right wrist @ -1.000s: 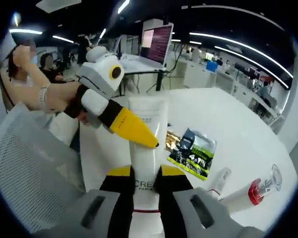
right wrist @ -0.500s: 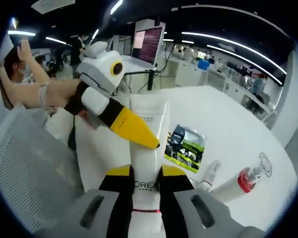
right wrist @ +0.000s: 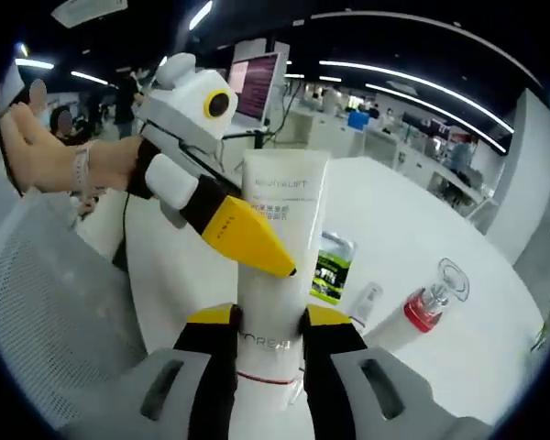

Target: Arrange the skincare products in the storage area until every visible bottle or jar stands upright without overlapping.

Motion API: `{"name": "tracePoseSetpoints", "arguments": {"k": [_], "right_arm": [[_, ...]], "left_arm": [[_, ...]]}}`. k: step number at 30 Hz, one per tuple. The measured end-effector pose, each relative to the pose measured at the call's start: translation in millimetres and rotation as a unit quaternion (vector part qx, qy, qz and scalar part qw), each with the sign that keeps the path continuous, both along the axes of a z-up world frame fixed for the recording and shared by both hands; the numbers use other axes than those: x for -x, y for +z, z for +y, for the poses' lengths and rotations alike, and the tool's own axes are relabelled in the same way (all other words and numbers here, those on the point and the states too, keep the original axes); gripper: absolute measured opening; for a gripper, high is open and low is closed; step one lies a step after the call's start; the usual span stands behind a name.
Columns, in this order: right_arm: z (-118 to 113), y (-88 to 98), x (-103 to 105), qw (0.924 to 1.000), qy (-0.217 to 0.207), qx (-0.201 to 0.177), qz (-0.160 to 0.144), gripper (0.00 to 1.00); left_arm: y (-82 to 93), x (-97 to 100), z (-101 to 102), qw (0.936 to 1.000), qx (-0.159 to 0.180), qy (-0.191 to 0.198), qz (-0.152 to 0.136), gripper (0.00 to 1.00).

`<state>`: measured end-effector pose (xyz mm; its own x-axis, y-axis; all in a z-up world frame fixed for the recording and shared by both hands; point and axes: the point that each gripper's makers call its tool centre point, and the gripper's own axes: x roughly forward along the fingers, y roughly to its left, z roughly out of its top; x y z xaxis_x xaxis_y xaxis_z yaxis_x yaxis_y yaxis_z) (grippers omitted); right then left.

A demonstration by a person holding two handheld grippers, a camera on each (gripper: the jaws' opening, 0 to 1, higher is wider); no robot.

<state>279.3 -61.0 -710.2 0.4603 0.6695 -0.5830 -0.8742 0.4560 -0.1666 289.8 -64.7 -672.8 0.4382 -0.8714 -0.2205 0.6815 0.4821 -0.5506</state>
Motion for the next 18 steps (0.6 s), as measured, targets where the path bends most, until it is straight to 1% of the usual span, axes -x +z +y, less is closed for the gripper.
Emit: {"name": "tracePoseSetpoints", "arguments": {"k": [1,2,3,6,7,8,10,11,15,16,18], "right_arm": [[-3.1,0.9,-0.4,1.0,-0.001,-0.001,0.0,0.27],[-6.1,1.8,-0.2,1.0,-0.008,-0.004,0.002,0.28],[-6.8,2.0,0.5,1.0,-0.005,-0.004,0.002,0.28],[-12.9,1.8,0.3,1.0,-0.006,-0.001,0.004,0.28],[-15.5,0.6,1.3,1.0,-0.004,0.004,0.005,0.28],[-17.3,-0.4,2.0,1.0,-0.002,0.007,0.004,0.28],[-22.1,-2.7,4.4,0.9999,0.002,0.013,0.008,0.28],[-25.2,-3.2,5.4,0.9998,0.001,0.014,0.011,0.28],[-33.9,-6.2,7.6,0.9996,0.001,0.02,0.018,0.28],[-37.2,-7.2,8.8,0.9995,0.002,0.024,0.019,0.27],[-41.7,-9.9,12.7,0.9992,0.002,0.028,0.028,0.27]], "left_arm": [[0.3,-2.6,1.4,1.0,-0.005,-0.005,-0.003,0.08],[0.8,-3.9,0.9,0.9996,-0.016,-0.017,-0.016,0.07],[1.7,-3.3,-1.6,0.9995,-0.018,-0.02,-0.015,0.07],[2.4,-1.7,-9.5,0.9976,-0.043,-0.038,-0.039,0.06],[2.4,-0.1,-13.4,0.9953,-0.058,-0.052,-0.058,0.06],[2.1,1.2,-15.9,0.9934,-0.07,-0.06,-0.068,0.06],[1.3,3.9,-22.0,0.9909,-0.086,-0.075,-0.071,0.06],[1.2,6.2,-26.0,0.9886,-0.095,-0.084,-0.082,0.06],[-1.5,5.6,-36.9,0.9858,-0.104,-0.098,-0.088,0.06],[-2.1,6.9,-38.9,0.9843,-0.106,-0.105,-0.095,0.06],[-3.7,11.8,-43.1,0.9826,-0.111,-0.114,-0.097,0.06]]}}
